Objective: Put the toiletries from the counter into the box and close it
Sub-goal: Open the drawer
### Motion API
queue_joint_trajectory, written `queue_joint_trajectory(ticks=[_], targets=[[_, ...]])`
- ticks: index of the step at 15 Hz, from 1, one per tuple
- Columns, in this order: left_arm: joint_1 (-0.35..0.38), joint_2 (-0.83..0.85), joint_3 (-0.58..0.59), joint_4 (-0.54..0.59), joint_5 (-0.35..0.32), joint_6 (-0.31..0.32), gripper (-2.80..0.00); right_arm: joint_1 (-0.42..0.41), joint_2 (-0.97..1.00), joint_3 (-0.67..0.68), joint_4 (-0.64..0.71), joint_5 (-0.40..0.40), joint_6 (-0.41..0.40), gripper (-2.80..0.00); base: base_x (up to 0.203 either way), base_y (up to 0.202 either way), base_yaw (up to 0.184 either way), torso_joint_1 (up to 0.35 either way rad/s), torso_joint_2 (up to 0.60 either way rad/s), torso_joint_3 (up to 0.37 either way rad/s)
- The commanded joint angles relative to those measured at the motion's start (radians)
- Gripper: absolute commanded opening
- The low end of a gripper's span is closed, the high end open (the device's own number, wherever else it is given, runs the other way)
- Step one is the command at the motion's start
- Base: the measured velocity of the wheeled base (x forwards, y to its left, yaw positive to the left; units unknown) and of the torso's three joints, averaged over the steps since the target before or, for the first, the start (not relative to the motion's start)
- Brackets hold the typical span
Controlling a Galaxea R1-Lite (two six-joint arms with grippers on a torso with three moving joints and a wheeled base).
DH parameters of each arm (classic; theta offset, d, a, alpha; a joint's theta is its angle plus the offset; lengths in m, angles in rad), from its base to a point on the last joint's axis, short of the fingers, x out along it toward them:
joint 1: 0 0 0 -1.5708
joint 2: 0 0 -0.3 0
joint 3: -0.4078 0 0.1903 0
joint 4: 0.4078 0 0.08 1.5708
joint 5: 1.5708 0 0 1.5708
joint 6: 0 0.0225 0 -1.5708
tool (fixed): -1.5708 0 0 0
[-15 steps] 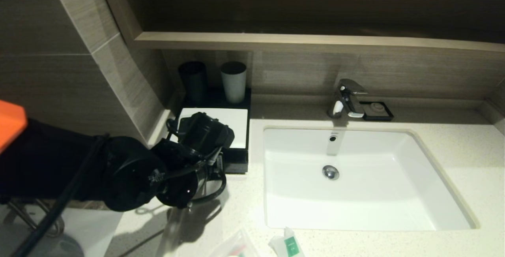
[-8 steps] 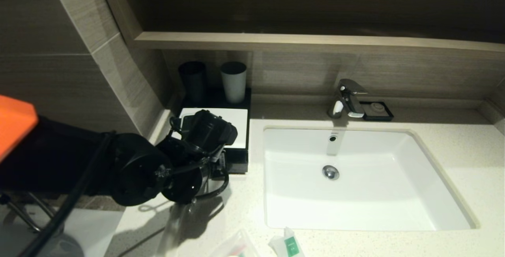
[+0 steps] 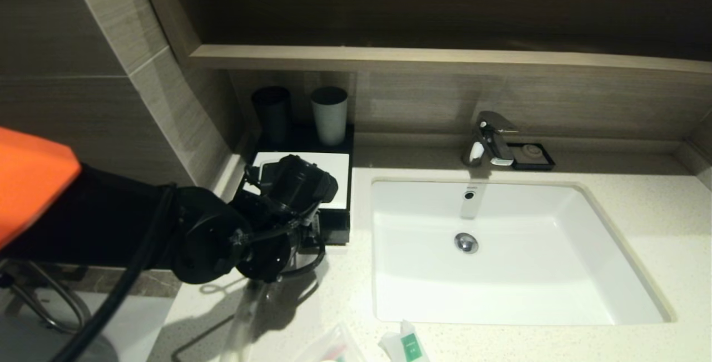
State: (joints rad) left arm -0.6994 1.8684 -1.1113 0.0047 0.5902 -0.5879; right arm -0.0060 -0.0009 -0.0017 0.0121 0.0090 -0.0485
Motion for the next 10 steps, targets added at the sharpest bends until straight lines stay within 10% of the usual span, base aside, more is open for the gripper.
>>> queue_joint_trajectory(ticks=[1,10], targets=[[0.001,0.009,0.001,-0.002,0.003,-0.003,-2.8,0.0,-0.001,0.0,0.0,0.002,-0.001,-2.8,0.0,0.0,0.0,0.0,0.0,0.0],[0.003,0.038,-0.012,0.0,0.003,-0.006,-2.8,0.0,0.001,0.0,0.0,0.0,-0.001,-2.8,0.0,0.0,0.0,0.0,0.0,0.0]])
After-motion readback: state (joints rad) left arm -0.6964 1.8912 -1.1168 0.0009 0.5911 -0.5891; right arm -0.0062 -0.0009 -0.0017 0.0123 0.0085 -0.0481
